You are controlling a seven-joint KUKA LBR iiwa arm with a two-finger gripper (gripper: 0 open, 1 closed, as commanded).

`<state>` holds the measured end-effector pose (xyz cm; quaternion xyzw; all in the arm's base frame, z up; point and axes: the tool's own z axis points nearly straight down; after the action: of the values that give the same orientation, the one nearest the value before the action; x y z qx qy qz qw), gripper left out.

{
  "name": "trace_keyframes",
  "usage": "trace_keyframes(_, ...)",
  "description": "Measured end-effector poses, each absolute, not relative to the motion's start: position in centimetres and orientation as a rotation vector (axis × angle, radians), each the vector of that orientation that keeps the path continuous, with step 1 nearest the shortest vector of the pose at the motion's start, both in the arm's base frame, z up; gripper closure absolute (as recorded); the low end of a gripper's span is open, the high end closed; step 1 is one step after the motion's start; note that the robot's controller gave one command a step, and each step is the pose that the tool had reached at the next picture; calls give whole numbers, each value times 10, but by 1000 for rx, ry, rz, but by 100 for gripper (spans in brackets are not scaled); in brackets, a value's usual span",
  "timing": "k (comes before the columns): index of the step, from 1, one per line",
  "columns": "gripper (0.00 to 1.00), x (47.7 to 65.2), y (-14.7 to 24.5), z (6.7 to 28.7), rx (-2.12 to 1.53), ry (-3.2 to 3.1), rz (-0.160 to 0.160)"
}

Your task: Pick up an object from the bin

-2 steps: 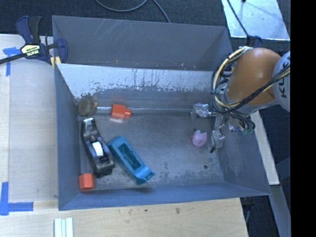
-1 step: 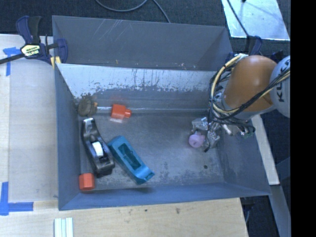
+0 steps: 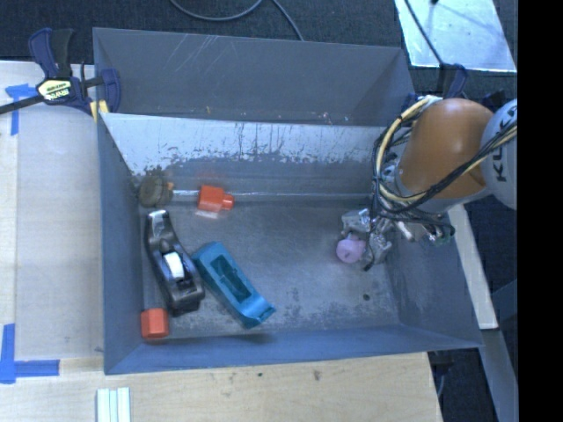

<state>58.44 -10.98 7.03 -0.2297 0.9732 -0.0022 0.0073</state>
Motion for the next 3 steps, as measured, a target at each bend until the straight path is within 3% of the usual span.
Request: trace_keyframes(3,100,605,-120,71,-692,3041,-10)
